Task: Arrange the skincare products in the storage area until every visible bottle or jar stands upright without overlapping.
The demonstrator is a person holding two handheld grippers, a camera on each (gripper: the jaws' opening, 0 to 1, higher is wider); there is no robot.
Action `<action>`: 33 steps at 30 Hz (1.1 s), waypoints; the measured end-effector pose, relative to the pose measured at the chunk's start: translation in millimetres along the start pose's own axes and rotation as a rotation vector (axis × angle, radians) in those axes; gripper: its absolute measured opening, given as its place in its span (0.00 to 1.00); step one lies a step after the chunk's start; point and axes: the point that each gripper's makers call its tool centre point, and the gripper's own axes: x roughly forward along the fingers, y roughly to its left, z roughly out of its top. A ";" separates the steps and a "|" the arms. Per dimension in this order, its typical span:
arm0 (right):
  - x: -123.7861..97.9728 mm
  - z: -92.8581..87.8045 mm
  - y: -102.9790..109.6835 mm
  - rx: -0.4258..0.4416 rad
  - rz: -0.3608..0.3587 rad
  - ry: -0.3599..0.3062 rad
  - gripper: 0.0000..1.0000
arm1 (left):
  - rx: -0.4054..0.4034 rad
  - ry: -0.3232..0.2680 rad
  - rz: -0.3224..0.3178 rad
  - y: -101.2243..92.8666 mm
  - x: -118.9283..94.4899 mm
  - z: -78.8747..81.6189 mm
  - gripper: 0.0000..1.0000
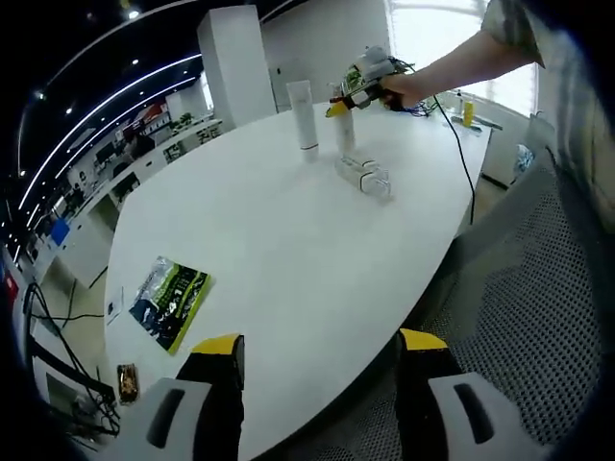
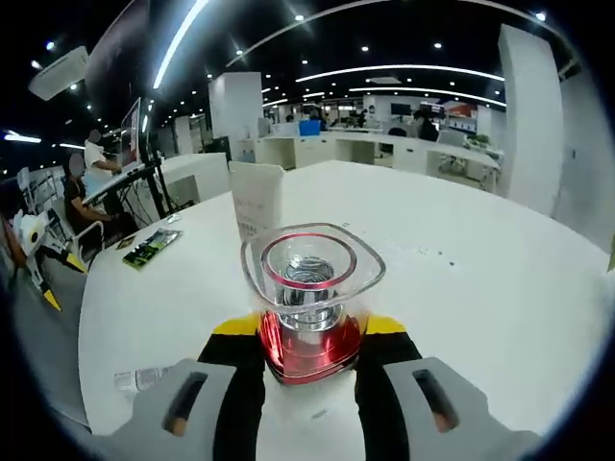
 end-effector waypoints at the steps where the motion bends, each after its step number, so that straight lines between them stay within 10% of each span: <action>1: 0.4 -0.2 0.1 0.002 0.000 -0.004 0.33 | 0.002 -0.003 0.000 -0.2 -0.3 0.6 0.60; 15: 3.9 3.5 5.7 -0.038 0.027 -0.089 0.34 | 0.002 0.019 -0.003 -0.2 2.4 -3.4 0.60; 33: 7.9 -1.6 9.0 -0.024 0.060 -0.044 0.36 | 0.011 0.025 0.002 0.4 2.4 -4.1 0.59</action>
